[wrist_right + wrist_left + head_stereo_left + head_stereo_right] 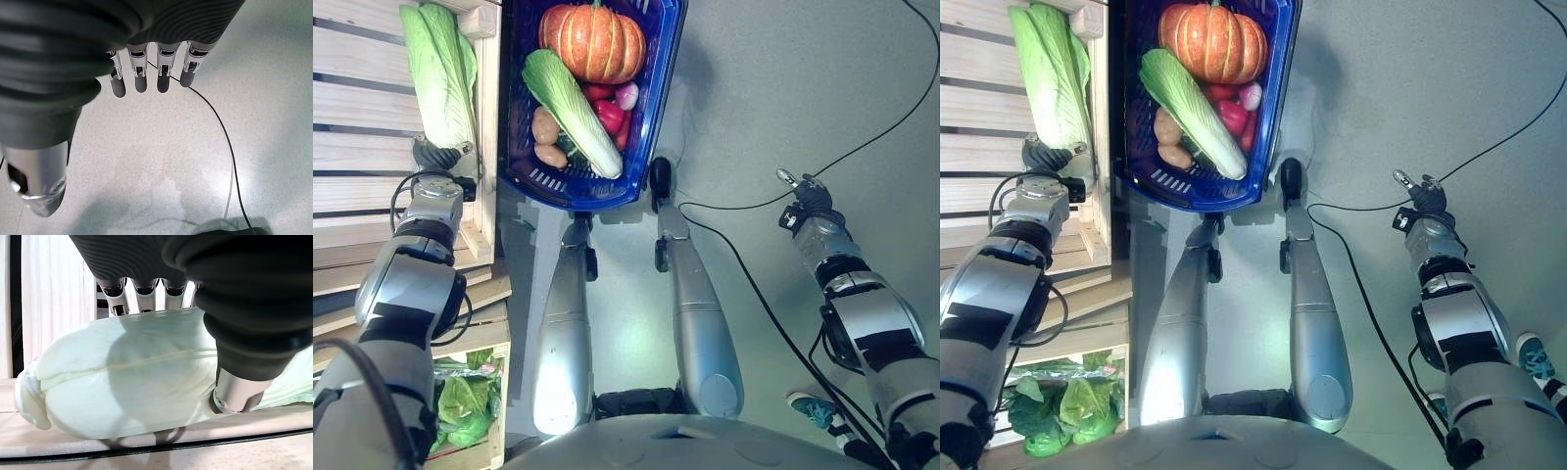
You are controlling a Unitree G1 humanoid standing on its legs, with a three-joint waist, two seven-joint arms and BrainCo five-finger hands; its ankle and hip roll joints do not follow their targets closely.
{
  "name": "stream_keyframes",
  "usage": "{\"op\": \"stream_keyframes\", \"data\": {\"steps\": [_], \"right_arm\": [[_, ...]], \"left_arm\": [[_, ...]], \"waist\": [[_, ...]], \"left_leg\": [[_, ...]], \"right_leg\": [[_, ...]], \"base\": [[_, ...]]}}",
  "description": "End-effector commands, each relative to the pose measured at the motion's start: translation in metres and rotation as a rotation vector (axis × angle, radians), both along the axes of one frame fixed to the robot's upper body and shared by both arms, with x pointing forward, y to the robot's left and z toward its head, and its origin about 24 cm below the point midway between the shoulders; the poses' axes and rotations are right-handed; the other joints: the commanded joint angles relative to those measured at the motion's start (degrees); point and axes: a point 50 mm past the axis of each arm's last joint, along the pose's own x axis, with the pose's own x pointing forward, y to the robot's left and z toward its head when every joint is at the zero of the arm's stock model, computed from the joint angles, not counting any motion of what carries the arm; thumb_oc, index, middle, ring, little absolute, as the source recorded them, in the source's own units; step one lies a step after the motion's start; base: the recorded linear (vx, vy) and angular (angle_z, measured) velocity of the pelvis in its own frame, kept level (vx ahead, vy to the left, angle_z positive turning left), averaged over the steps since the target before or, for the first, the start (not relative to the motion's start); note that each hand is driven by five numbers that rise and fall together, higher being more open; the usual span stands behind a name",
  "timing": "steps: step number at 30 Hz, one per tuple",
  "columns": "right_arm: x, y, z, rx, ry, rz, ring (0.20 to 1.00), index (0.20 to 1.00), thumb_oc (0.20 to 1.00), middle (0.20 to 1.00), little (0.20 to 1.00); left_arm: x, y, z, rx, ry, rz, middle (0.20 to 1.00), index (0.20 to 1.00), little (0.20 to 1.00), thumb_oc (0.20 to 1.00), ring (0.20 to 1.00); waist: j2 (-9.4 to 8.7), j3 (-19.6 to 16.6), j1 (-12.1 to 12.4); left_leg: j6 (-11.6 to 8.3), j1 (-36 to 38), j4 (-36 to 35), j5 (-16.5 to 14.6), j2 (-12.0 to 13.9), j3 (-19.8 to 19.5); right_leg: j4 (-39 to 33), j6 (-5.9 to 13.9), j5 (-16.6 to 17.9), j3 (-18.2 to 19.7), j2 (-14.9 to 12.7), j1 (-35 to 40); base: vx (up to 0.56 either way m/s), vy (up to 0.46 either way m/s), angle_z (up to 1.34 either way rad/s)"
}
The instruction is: Pick up fruits and vegetables into the basket
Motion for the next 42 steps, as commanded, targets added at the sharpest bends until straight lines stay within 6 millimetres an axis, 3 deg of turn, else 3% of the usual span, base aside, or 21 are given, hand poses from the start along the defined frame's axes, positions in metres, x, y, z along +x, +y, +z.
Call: {"op": "stream_keyframes", "data": {"steps": [1,9,16,25,32,42], "right_arm": [[-0.014,-0.006,-0.017,0.012,0.034,-0.03,1.0,1.0,1.0,1.0,1.0],[-0.015,-0.01,-0.015,0.036,-0.038,-0.043,1.0,1.0,1.0,1.0,1.0],[-0.016,-0.007,-0.012,0.044,-0.124,-0.052,1.0,1.0,1.0,1.0,1.0],[-0.005,0.003,0.014,0.061,-0.294,-0.057,1.0,1.0,1.0,1.0,1.0],[0.001,0.026,0.042,0.051,-0.452,-0.015,1.0,1.0,1.0,1.0,1.0],[0.002,0.045,0.067,0.03,-0.573,0.043,1.0,1.0,1.0,1.0,1.0]], "left_arm": [[-0.007,-0.008,-0.028,-0.142,-0.012,0.015,0.2,0.2,0.2,0.2,0.2],[-0.011,-0.003,-0.017,-0.225,-0.268,0.047,0.2,0.2,0.2,0.2,0.2],[-0.017,-0.009,-0.007,-0.192,-0.462,0.054,0.2,0.2,0.2,0.2,0.2],[-0.017,-0.047,0.028,-0.024,-0.686,-0.081,0.2,0.2,0.2,0.2,0.2],[-0.021,-0.089,0.064,0.034,-0.865,-0.315,0.2,0.2,0.2,0.2,0.2],[-0.031,-0.118,0.091,0.134,-0.907,-0.568,0.2,0.2,0.2,0.2,0.2]], "waist": [[1.2,-1.4,0.4],[2.69,-1.4,1.0],[4.01,-1.4,2.0],[4.55,-1.4,3.6],[4.35,-1.4,4.0],[4.68,-1.4,3.9]], "left_leg": [[-0.38,2.6,-7.7,2.5,-1.3,0.4],[-0.39,4.1,-8.7,3.2,-1.7,0.1],[-0.37,5.5,-8.9,2.9,-2.0,-0.5],[-0.28,6.5,-9.6,3.2,-2.3,-1.0],[-0.19,6.9,-10.4,3.5,-2.5,-0.8],[-0.01,7.3,-10.8,3.7,-2.8,-0.5]], "right_leg": [[3.9,1.72,-8.7,-2.6,2.8,2.9],[3.6,1.55,-8.7,-2.7,2.8,4.2],[3.6,1.29,-9.5,-3.0,2.7,6.0],[3.3,0.99,-9.8,-4.1,2.4,7.7],[2.5,1.2,-9.3,-4.7,2.2,8.5],[2.1,1.49,-8.8,-5.1,1.9,9.0]], "base": [[0.0,-0.031,0.0],[-0.01,-0.012,0.0],[-0.01,-0.009,0.0],[-0.03,-0.042,0.01],[-0.01,-0.015,0.02],[-0.01,-0.002,-0.01]]}}
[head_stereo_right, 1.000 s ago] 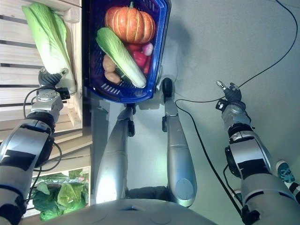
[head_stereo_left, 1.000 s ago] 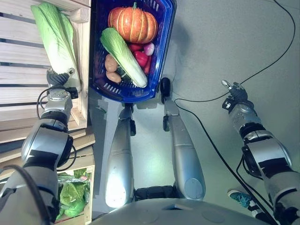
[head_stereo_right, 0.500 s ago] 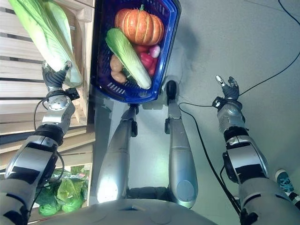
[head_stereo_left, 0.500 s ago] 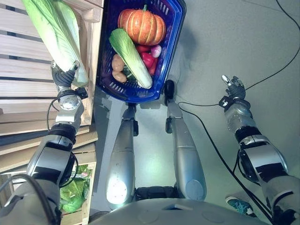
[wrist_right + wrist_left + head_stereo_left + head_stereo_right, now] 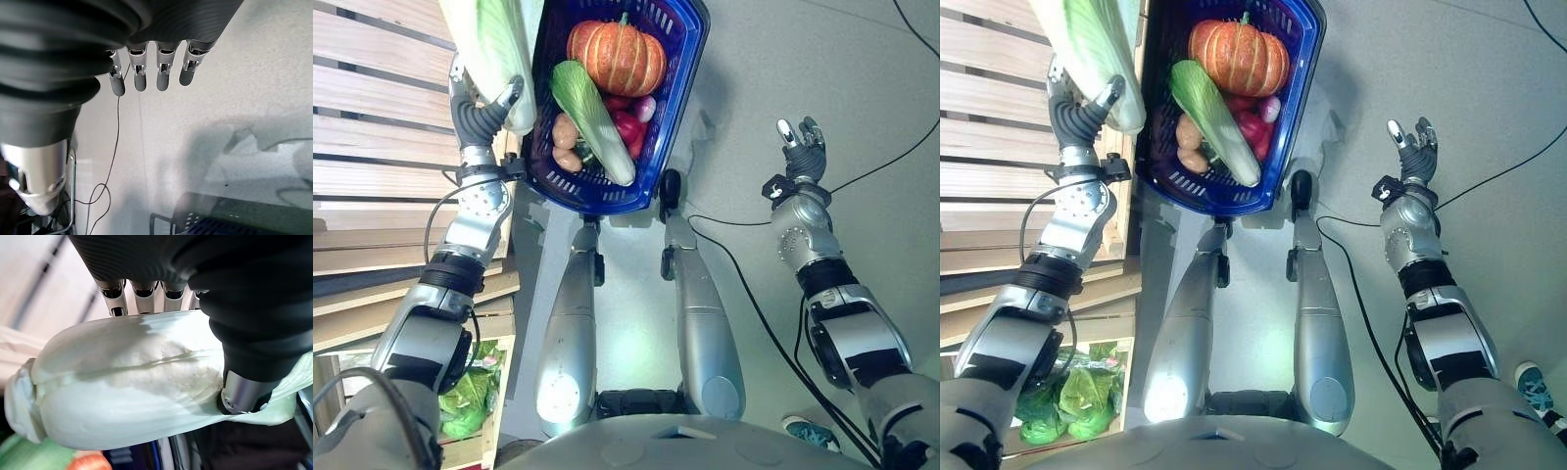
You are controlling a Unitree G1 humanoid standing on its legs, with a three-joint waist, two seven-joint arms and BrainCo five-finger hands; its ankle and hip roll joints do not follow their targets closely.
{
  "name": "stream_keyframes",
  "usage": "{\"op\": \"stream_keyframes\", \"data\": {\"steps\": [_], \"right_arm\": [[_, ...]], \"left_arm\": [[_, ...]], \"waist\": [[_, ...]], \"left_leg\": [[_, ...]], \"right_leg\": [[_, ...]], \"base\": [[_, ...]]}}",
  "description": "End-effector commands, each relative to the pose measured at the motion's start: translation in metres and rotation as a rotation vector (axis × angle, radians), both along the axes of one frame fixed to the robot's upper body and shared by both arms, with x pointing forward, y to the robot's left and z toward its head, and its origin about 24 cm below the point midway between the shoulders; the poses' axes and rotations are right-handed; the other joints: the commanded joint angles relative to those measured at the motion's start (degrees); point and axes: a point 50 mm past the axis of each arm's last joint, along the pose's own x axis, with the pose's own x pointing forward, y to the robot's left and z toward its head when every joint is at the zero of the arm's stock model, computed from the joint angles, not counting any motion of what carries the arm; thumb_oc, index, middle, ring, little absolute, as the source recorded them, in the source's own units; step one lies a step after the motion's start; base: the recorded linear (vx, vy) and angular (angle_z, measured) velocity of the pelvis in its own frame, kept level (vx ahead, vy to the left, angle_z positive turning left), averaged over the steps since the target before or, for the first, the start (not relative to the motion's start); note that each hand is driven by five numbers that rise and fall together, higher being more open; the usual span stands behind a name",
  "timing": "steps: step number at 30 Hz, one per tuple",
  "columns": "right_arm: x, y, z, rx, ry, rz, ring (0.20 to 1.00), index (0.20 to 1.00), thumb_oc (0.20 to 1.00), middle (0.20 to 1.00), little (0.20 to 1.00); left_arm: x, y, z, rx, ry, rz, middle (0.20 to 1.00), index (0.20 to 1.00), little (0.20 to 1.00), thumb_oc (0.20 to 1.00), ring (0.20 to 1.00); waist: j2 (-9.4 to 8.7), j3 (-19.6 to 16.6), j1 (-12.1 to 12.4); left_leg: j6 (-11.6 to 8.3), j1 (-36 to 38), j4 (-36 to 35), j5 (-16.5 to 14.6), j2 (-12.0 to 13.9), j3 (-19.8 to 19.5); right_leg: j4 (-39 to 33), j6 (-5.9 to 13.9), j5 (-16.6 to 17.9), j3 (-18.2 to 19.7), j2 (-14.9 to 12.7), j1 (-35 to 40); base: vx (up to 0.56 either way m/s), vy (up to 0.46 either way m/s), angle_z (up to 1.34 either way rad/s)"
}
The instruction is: Pick up fruits and vegetables into the basket
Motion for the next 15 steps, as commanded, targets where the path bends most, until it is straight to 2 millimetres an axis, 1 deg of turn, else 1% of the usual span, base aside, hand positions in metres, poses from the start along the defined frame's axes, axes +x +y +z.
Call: {"op": "stream_keyframes", "data": {"steps": [1,8,10,12,13,14,15], "right_arm": [[-0.012,-0.011,0.005,-0.037,-0.074,-0.032,1.0,1.0,1.0,1.0,1.0],[-0.014,-0.007,0.016,-0.047,-0.133,0.018,1.0,1.0,1.0,1.0,1.0],[-0.015,-0.003,0.019,-0.045,-0.161,0.065,1.0,1.0,1.0,1.0,1.0],[-0.015,0.001,0.023,-0.05,-0.182,0.103,1.0,1.0,1.0,1.0,1.0],[-0.015,0.007,0.026,-0.047,-0.2,0.163,1.0,1.0,1.0,1.0,1.0],[-0.015,0.009,0.027,-0.05,-0.206,0.188,1.0,1.0,1.0,1.0,1.0],[-0.015,0.015,0.031,-0.056,-0.223,0.258,1.0,1.0,1.0,1.0,1.0]], "left_arm": [[-0.012,-0.007,0.023,0.06,-0.122,-0.074,0.2,0.2,0.2,0.2,0.2],[-0.015,-0.019,0.029,0.175,-0.095,-0.188,0.2,0.2,0.2,0.2,0.2],[-0.016,-0.025,0.028,0.228,-0.073,-0.23,0.2,0.2,0.2,0.2,0.2],[-0.016,-0.027,0.029,0.263,-0.07,-0.247,0.2,0.2,0.2,0.2,0.2],[-0.016,-0.032,0.028,0.31,-0.048,-0.283,0.2,0.2,0.2,0.2,0.2],[-0.017,-0.034,0.028,0.328,-0.046,-0.296,0.2,0.2,0.2,0.2,0.2],[-0.017,-0.037,0.03,0.37,-0.037,-0.346,0.2,0.2,0.2,0.2,0.2]], "waist": [[4.48,-1.6,-0.5],[4.85,-1.6,-0.7],[4.83,-1.6,-0.8],[4.87,-1.6,-0.8],[4.85,-1.6,-1.0],[4.84,-1.6,-1.1],[4.75,-1.6,-1.3]], "left_leg": [[0.46,1.7,-5.5,1.8,-2.8,-0.4],[0.64,1.7,-6.1,2.4,-2.8,-0.1],[0.65,2.3,-6.1,2.1,-2.8,0.1],[0.63,1.9,-6.4,2.6,-2.7,0.2],[0.64,2.2,-6.3,2.3,-2.7,0.4],[0.64,2.2,-6.3,2.3,-2.7,0.4],[0.64,2.3,-6.5,2.4,-2.5,0.7]], "right_leg": [[4.6,1.99,-9.1,-4.7,2.0,4.8],[4.2,2.27,-8.3,-4.9,1.8,4.7],[4.2,2.44,-8.5,-4.9,1.7,5.3],[3.9,2.49,-8.0,-4.9,1.7,4.9],[4.0,2.6,-8.2,-4.9,1.7,5.2],[4.0,2.64,-8.2,-4.9,1.7,5.1],[4.0,2.77,-8.0,-4.8,1.6,5.1]], "base": [[0.0,0.0,0.0],[0.0,0.0,0.0],[0.0,0.0,0.0],[0.0,0.0,0.0],[0.0,0.0,0.0],[0.0,0.0,0.0],[0.0,0.0,0.0]]}}
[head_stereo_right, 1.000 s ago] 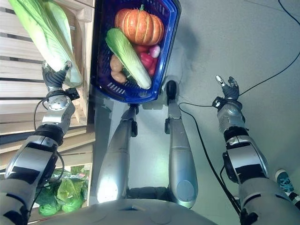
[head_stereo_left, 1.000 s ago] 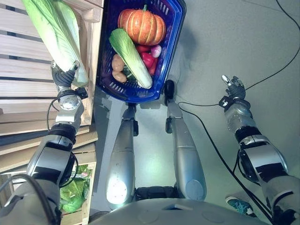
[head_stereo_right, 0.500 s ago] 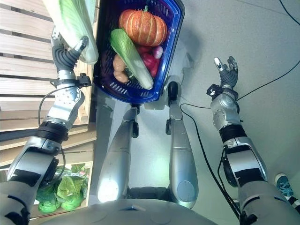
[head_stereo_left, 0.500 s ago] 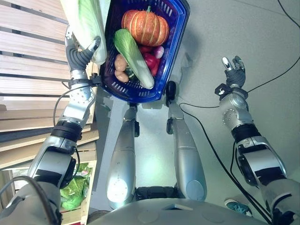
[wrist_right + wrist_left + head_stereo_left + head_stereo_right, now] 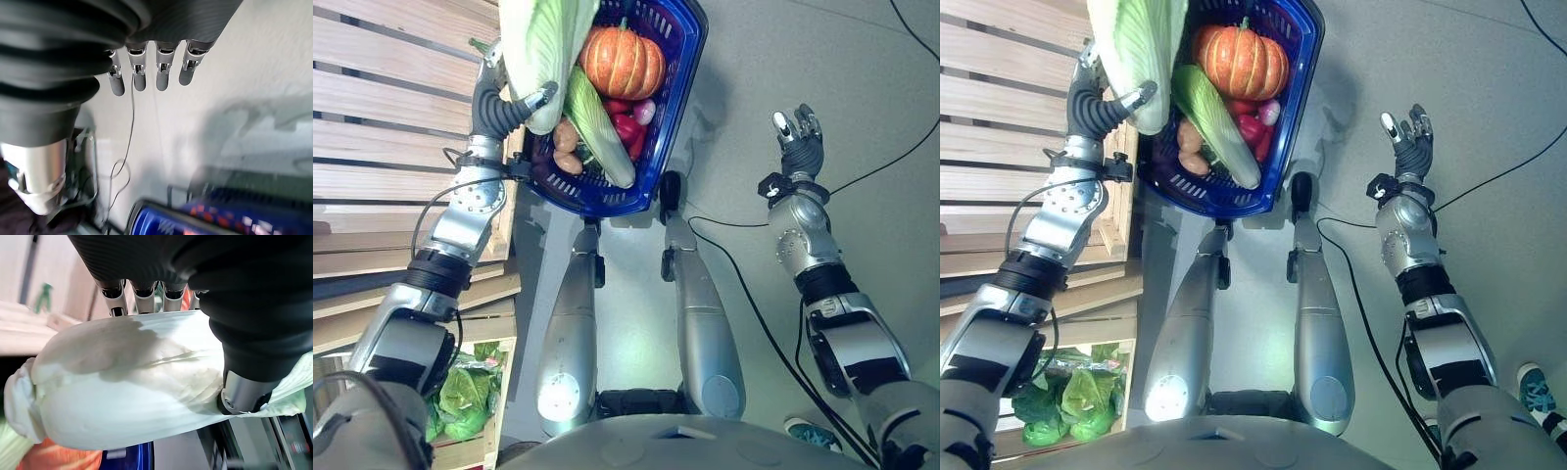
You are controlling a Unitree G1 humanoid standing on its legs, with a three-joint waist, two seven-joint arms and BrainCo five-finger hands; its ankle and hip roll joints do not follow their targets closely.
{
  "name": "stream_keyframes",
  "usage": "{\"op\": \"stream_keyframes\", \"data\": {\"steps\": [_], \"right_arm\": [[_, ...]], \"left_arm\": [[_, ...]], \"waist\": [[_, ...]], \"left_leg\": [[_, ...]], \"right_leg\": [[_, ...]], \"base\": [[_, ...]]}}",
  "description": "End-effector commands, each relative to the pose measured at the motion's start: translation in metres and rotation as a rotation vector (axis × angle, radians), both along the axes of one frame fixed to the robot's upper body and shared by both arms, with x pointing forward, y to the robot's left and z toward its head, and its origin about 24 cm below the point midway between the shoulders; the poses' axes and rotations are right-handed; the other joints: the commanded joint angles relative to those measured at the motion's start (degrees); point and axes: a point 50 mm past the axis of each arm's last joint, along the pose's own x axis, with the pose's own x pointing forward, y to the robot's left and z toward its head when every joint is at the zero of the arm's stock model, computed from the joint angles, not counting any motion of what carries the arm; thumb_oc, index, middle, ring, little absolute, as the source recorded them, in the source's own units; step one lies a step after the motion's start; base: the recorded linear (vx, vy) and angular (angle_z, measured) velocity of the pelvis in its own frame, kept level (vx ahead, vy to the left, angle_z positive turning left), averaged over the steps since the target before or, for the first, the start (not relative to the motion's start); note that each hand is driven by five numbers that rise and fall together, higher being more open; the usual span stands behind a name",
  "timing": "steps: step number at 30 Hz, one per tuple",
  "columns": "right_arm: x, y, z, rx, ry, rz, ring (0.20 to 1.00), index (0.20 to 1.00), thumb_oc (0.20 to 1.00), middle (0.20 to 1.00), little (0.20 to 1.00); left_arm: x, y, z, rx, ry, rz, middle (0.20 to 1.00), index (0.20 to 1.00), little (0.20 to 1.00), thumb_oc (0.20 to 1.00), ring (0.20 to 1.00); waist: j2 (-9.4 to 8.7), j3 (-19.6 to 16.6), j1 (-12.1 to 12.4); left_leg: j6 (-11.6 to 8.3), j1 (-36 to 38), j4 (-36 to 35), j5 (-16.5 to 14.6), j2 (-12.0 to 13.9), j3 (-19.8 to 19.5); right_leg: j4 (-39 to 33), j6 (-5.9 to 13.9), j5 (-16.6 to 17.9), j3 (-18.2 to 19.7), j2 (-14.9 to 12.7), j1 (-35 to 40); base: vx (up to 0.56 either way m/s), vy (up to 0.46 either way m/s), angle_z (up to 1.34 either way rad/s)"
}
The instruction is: Pick up fruits and vegetables into the basket
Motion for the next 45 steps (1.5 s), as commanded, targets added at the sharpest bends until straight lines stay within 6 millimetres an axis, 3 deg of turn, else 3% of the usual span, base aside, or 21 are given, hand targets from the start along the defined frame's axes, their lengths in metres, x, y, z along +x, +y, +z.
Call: {"op": "stream_keyframes", "data": {"steps": [1,14,23,35,45], "right_arm": [[-0.011,0.004,0.017,-0.04,-0.121,0.141,1.0,1.0,1.0,1.0,1.0],[-0.021,0.056,0.031,-0.074,-0.177,0.518,1.0,1.0,1.0,1.0,1.0],[-0.025,0.086,0.031,-0.095,-0.156,0.667,1.0,1.0,1.0,1.0,1.0],[-0.03,0.103,0.043,-0.027,-0.184,0.825,1.0,1.0,1.0,1.0,1.0],[-0.036,0.105,0.055,0.011,-0.263,0.933,1.0,1.0,1.0,1.0,1.0]], "left_arm": [[-0.013,-0.025,0.017,0.094,-0.086,-0.176,0.2,0.2,0.2,0.2,0.2],[-0.026,-0.063,0.011,0.281,-0.082,-0.412,0.2,0.2,0.2,0.2,0.2],[-0.034,-0.081,0.006,0.31,-0.097,-0.49,0.2,0.2,0.2,0.2,0.2],[-0.035,-0.094,-0.004,0.415,-0.012,-0.562,0.2,0.2,0.2,0.2,0.2],[-0.025,-0.087,-0.015,0.44,0.091,-0.506,0.2,0.2,0.2,0.2,0.2]], "waist": [[4.42,-1.8,-1.2],[3.47,-1.8,-2.1],[2.66,-1.8,-2.0],[2.2,-1.8,-1.7],[1.41,-1.8,-1.7]], "left_leg": [[0.67,1.0,-5.8,2.3,-2.4,0.7],[0.83,1.0,-6.5,2.9,-1.8,1.5],[0.84,1.1,-6.9,3.0,-1.6,1.4],[0.81,1.1,-7.0,3.1,-1.5,1.2],[0.74,1.3,-7.0,2.9,-1.4,1.0]], "right_leg": [[4.3,2.84,-7.9,-4.9,1.6,4.0],[3.9,3.41,-7.1,-4.3,1.9,3.7],[3.7,3.67,-6.8,-4.0,2.1,3.6],[3.4,3.99,-6.3,-4.1,2.1,3.7],[3.1,4.33,-6.0,-4.0,2.2,3.8]], "base": [[0.0,0.0,0.0],[0.0,0.0,0.0],[0.0,0.0,0.0],[0.0,-0.008,0.0],[0.0,-0.017,0.0]]}}
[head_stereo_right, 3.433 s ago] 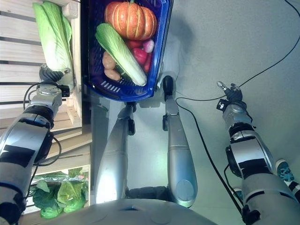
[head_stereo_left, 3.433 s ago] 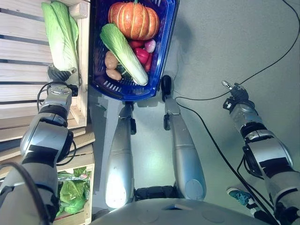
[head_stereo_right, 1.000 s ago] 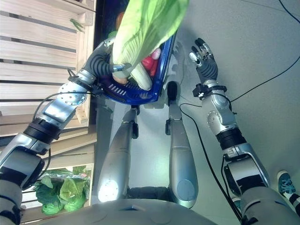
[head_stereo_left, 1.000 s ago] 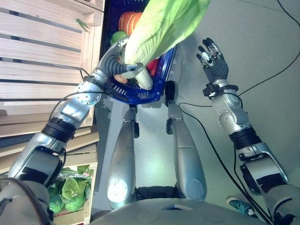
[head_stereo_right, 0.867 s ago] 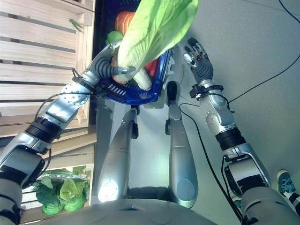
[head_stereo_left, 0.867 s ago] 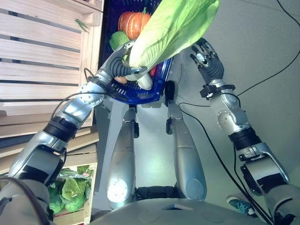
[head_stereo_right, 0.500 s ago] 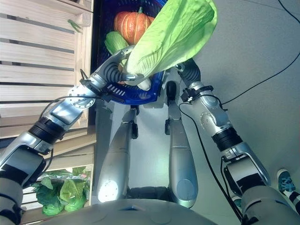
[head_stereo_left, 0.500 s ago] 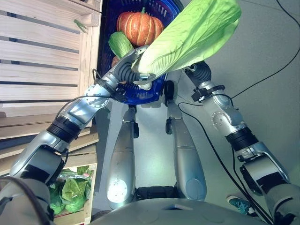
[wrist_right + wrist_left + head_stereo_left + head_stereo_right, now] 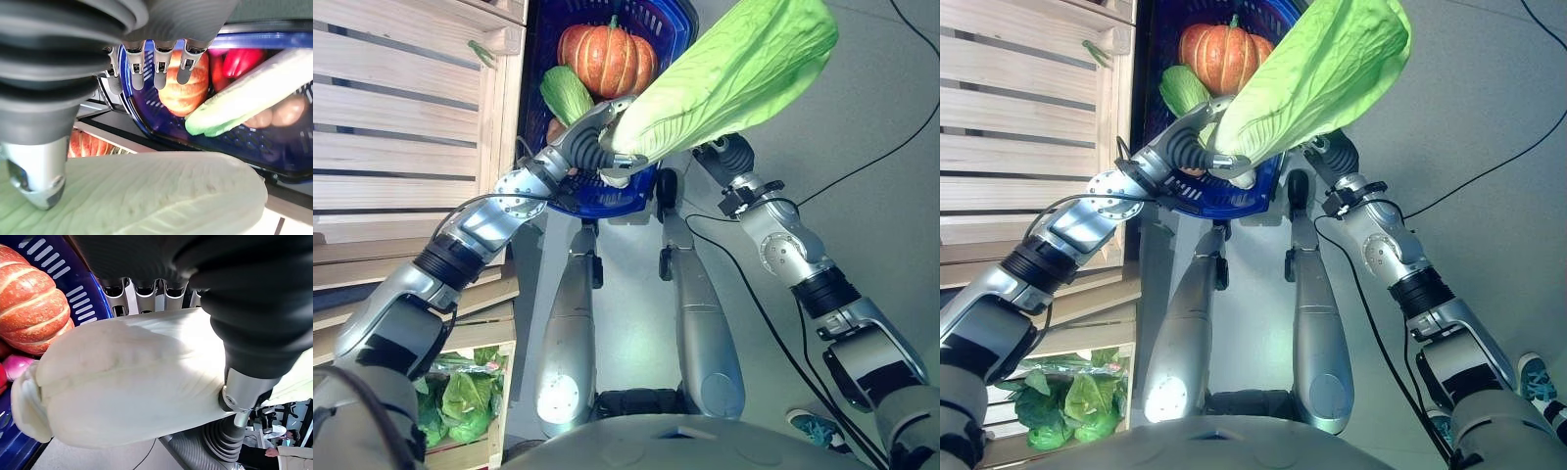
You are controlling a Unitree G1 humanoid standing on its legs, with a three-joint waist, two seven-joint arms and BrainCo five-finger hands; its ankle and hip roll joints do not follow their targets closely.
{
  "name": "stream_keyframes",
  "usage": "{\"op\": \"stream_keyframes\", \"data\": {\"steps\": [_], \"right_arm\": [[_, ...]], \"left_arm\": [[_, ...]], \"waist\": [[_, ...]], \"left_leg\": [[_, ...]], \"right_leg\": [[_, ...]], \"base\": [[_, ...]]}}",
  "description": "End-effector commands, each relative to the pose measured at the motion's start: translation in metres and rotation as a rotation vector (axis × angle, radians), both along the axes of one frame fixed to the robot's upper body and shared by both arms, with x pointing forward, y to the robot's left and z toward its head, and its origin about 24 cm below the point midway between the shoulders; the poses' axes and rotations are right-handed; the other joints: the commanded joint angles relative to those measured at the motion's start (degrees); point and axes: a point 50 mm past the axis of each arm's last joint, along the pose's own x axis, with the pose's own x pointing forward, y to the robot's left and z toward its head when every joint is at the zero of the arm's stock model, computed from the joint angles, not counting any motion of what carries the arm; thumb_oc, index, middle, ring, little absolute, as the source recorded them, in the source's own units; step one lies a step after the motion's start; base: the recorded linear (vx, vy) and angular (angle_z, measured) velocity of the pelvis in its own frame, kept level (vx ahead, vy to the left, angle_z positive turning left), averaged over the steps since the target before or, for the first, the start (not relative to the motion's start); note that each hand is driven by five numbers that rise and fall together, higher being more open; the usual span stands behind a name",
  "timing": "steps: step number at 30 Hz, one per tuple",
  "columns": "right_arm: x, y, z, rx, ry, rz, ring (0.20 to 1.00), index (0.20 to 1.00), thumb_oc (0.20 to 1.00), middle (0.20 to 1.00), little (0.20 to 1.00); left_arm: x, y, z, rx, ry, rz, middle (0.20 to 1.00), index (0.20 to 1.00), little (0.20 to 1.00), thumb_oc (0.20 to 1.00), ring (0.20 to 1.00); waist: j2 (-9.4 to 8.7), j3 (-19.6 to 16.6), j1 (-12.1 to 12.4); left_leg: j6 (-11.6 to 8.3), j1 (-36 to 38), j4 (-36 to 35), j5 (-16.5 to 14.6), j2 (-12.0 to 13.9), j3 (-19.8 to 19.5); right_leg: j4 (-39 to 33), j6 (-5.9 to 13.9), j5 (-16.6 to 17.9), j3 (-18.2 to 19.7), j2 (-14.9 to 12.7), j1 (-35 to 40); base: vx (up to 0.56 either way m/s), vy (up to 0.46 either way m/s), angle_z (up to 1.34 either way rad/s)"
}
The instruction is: Pick up fruits and vegetables into the basket
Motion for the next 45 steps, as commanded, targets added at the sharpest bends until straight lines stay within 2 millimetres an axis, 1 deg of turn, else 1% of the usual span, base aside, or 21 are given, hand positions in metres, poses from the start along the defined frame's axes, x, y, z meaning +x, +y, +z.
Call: {"op": "stream_keyframes", "data": {"steps": [1,5,9,14,18,22,28,38,45], "right_arm": [[-0.017,0.021,0.039,0.055,-0.192,0.161,1.0,1.0,1.0,1.0,1.0],[-0.013,0.014,0.035,0.034,-0.164,0.065,1.0,1.0,1.0,1.0,1.0],[-0.01,0.006,0.029,0.037,-0.145,0.019,1.0,1.0,1.0,1.0,1.0],[-0.013,0.006,0.025,0.042,-0.15,0.017,1.0,1.0,1.0,1.0,1.0],[-0.014,0.008,0.024,0.044,-0.155,0.014,1.0,1.0,1.0,1.0,1.0],[-0.015,0.008,0.026,0.049,-0.167,0.02,1.0,1.0,1.0,1.0,1.0],[-0.017,0.011,0.029,0.041,-0.185,0.044,1.0,1.0,1.0,1.0,1.0],[-0.021,0.015,0.038,0.047,-0.231,0.084,1.0,1.0,1.0,1.0,1.0],[-0.026,0.015,0.052,0.084,-0.306,0.114,1.0,1.0,1.0,1.0,1.0]], "left_arm": [[-0.014,-0.009,-0.002,0.004,-0.003,-0.068,0.2,0.2,0.2,0.2,0.2],[-0.013,0.002,0.003,-0.149,-0.06,-0.004,0.2,0.2,0.2,0.2,0.2],[-0.015,0.009,0.009,-0.246,-0.136,0.042,0.2,0.2,0.2,0.2,0.2],[-0.018,0.015,0.011,-0.325,-0.176,0.078,0.2,0.2,0.2,0.2,0.2],[-0.018,0.015,0.011,-0.361,-0.183,0.097,0.2,0.2,0.2,0.2,0.2],[-0.018,0.014,0.008,-0.338,-0.17,0.101,0.2,0.2,0.2,0.2,0.2],[-0.017,0.015,0.008,-0.353,-0.164,0.114,0.2,0.2,0.2,0.2,0.2],[-0.012,0.007,-0.003,-0.19,-0.066,0.062,0.2,0.2,0.2,0.2,0.2],[-0.01,0.003,-0.021,-0.059,0.035,0.037,0.2,0.2,0.2,0.2,0.2]], "waist": [[1.29,-1.9,-0.5],[0.95,-1.9,-0.4],[0.71,-1.9,-0.1],[0.52,-1.9,0.1],[0.54,-1.9,0.2],[0.63,-1.9,0.3],[0.57,-1.9,0.2],[0.77,-1.9,-0.1],[0.81,-1.9,-0.3]], "left_leg": [[0.72,1.3,-6.2,3.0,-1.6,1.0],[0.72,1.2,-5.9,2.8,-1.5,0.9],[0.77,1.0,-5.8,2.7,-1.6,0.6],[0.72,0.9,-5.7,2.7,-1.9,0.2],[0.76,1.0,-5.8,2.7,-2.1,0.0],[0.75,0.9,-5.6,2.6,-2.2,-0.1],[0.74,0.8,-5.3,2.4,-2.2,0.1],[0.77,0.8,-5.1,2.4,-2.3,0.2],[0.94,0.8,-5.3,2.2,-2.2,0.5]], "right_leg": [[4.0,4.35,-6.0,-4.0,2.1,3.7],[4.2,4.36,-6.1,-4.0,2.1,3.6],[4.2,4.25,-6.2,-4.0,2.2,3.5],[4.2,4.14,-6.3,-4.1,2.3,3.6],[4.2,4.07,-6.5,-4.1,2.4,3.6],[4.4,4.04,-6.7,-4.2,2.3,3.7],[4.7,3.97,-7.0,-4.2,2.4,3.6],[4.8,4.17,-6.8,-4.2,2.4,3.6],[4.6,4.43,-6.5,-4.1,2.4,3.4]], "base": [[0.0,0.0,0.0],[0.0,-0.008,0.0],[0.0,0.0,0.0],[0.0,0.0,0.0],[0.0,0.0,0.0],[0.0,0.0,0.0],[0.0,0.0,0.0],[0.0,0.0,0.0],[0.0,0.0,0.0]]}}
